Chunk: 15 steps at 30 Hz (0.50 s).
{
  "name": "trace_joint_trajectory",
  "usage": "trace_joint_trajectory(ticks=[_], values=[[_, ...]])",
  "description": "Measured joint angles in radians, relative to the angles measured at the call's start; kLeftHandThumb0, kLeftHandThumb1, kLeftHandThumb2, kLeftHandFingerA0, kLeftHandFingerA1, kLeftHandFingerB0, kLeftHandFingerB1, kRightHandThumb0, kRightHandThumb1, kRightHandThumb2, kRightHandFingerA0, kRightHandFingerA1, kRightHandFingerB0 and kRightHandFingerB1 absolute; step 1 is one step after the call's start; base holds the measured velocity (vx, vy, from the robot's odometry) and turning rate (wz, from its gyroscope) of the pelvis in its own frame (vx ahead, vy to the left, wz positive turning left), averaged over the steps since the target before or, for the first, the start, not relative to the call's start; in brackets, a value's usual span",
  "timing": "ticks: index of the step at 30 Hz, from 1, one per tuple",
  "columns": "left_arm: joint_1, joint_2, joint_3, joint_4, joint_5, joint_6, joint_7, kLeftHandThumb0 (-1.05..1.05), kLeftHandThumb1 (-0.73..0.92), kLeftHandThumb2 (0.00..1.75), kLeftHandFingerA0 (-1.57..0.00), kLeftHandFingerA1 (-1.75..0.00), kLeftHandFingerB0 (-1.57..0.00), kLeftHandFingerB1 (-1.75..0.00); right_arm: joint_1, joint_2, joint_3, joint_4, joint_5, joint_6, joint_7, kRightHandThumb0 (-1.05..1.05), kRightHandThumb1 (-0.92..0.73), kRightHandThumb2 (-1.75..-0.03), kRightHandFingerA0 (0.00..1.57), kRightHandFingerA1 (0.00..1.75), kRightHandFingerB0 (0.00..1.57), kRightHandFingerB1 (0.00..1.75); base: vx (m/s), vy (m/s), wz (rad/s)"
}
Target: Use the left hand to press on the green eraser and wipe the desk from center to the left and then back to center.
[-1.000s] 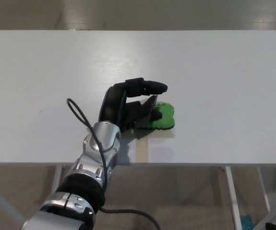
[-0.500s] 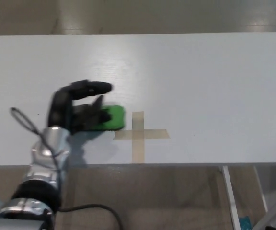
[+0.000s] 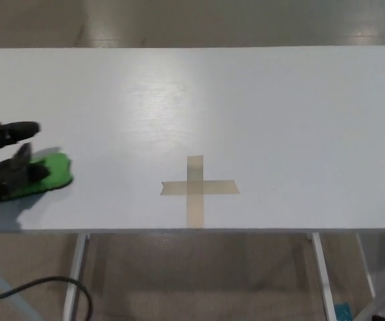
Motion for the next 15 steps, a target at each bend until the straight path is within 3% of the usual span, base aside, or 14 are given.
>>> trace_joint_trajectory(ticks=[6, 15], values=[[0.02, 0.055, 0.009, 0.02, -0.006, 0.0, -0.017, -0.32, 0.72, 0.63, -1.11, -0.73, -1.02, -0.51, -0.006, -0.006, 0.001, 0.003, -0.001, 0.0, 0.0, -0.44, -0.79, -0.64, 0.74, 0.49, 0.6, 0.41, 0.0, 0.0, 0.0], [0.012, 0.034, 0.009, 0.018, -0.008, 0.001, -0.022, -0.22, 0.76, 0.63, -1.07, -0.78, -0.95, -0.56, -0.002, -0.007, 0.004, 0.009, -0.008, 0.0, -0.004, -0.45, -0.79, -0.64, 0.74, 0.49, 0.61, 0.41, 0.0, 0.0, 0.01]])
